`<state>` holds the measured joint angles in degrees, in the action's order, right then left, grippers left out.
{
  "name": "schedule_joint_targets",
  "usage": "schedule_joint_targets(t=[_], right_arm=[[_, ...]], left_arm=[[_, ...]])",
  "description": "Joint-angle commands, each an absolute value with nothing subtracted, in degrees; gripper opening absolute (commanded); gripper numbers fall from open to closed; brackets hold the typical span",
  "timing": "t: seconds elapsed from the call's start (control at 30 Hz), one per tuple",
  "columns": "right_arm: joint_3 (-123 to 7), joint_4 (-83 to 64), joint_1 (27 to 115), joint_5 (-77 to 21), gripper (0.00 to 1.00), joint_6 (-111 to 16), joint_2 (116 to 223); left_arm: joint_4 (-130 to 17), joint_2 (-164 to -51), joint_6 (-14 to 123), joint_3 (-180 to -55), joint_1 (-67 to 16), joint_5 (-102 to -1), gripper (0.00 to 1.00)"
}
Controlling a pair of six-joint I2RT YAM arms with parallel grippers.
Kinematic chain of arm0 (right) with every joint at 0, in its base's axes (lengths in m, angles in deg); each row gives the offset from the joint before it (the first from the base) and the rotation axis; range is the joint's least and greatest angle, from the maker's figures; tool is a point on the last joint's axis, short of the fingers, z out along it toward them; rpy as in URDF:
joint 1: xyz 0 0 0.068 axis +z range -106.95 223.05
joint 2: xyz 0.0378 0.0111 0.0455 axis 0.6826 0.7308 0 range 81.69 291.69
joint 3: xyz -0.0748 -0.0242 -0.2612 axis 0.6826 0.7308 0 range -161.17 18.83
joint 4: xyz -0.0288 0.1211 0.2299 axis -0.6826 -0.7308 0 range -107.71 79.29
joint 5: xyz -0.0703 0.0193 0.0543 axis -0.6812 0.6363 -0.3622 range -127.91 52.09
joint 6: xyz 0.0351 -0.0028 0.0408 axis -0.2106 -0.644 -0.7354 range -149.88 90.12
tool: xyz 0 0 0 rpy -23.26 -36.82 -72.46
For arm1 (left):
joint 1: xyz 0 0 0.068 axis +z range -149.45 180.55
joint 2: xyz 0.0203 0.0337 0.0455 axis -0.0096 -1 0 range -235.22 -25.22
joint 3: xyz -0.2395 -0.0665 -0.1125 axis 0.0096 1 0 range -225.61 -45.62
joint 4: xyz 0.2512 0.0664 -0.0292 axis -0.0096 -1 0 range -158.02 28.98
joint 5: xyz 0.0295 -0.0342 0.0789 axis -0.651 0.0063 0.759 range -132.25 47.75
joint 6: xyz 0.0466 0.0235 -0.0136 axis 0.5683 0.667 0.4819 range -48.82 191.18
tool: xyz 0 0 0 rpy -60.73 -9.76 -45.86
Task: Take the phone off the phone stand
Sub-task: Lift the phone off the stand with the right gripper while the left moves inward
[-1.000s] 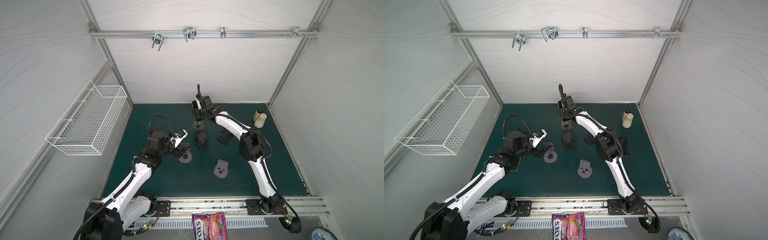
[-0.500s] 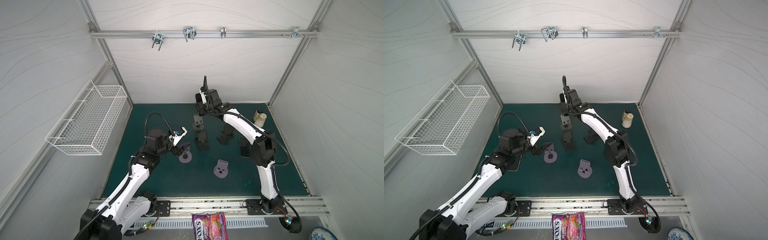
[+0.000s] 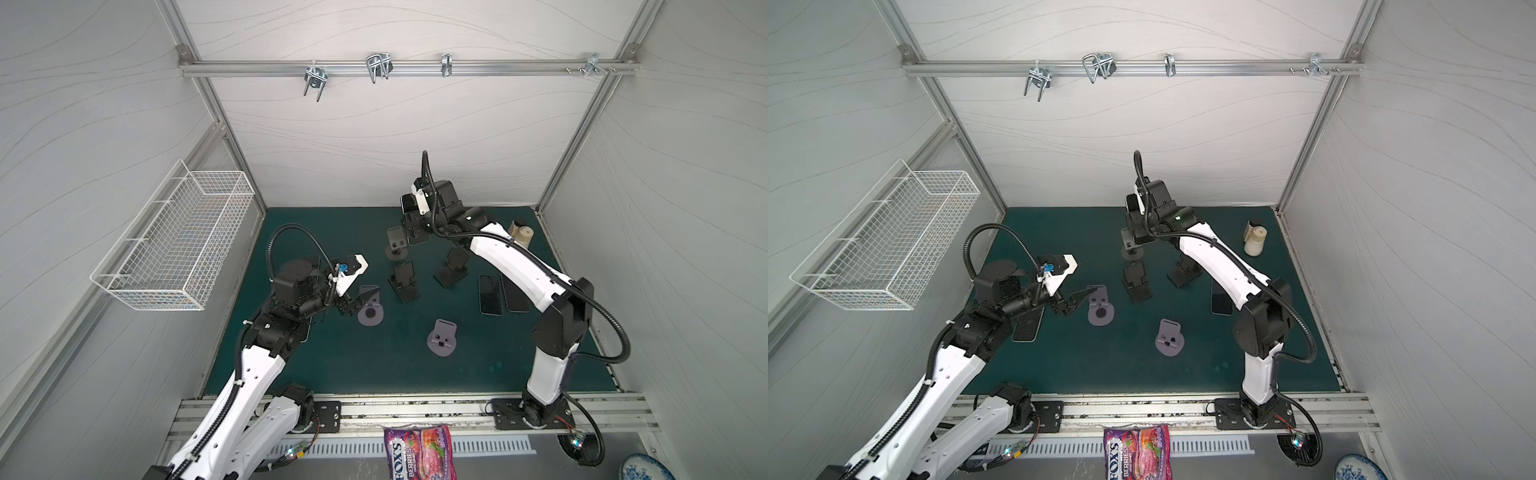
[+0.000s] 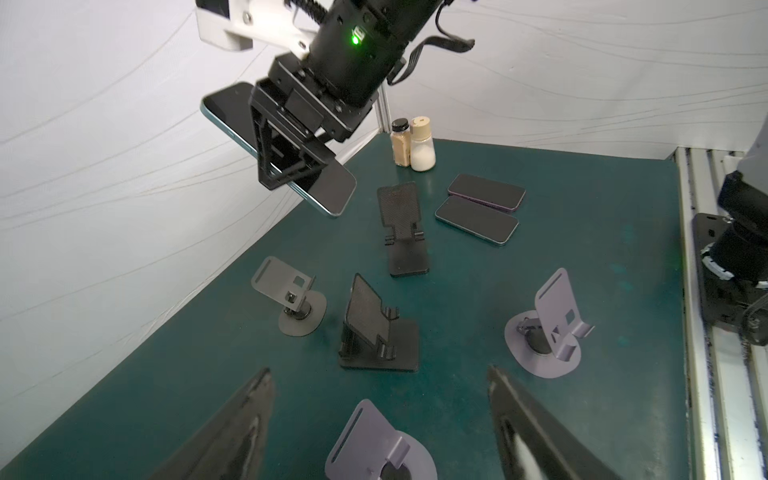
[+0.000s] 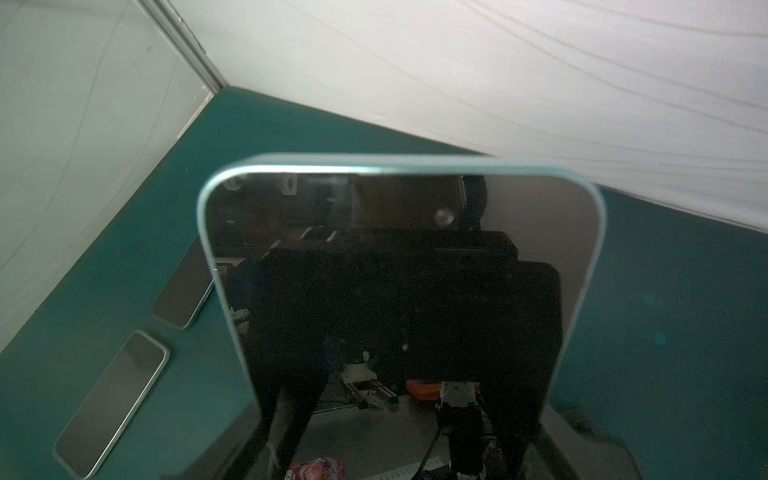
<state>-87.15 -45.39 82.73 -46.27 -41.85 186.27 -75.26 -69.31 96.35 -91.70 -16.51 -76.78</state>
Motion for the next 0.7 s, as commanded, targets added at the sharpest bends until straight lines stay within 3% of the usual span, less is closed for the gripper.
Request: schedule_joint_targets(t=[0.0, 0.67], right_arm=[[-85.6, -50.5, 83.2, -42.5, 0.50, -44.9, 180.8], [-68.9, -60.2, 85.4, -38.7, 0.50, -51.9, 161.3]], left_arm=[[-76.9, -66.4, 94.2, -95.7, -16.9, -81.3, 0.81], [-80.6, -66.3, 88.9, -102.0, -19.1, -86.4, 0.81]])
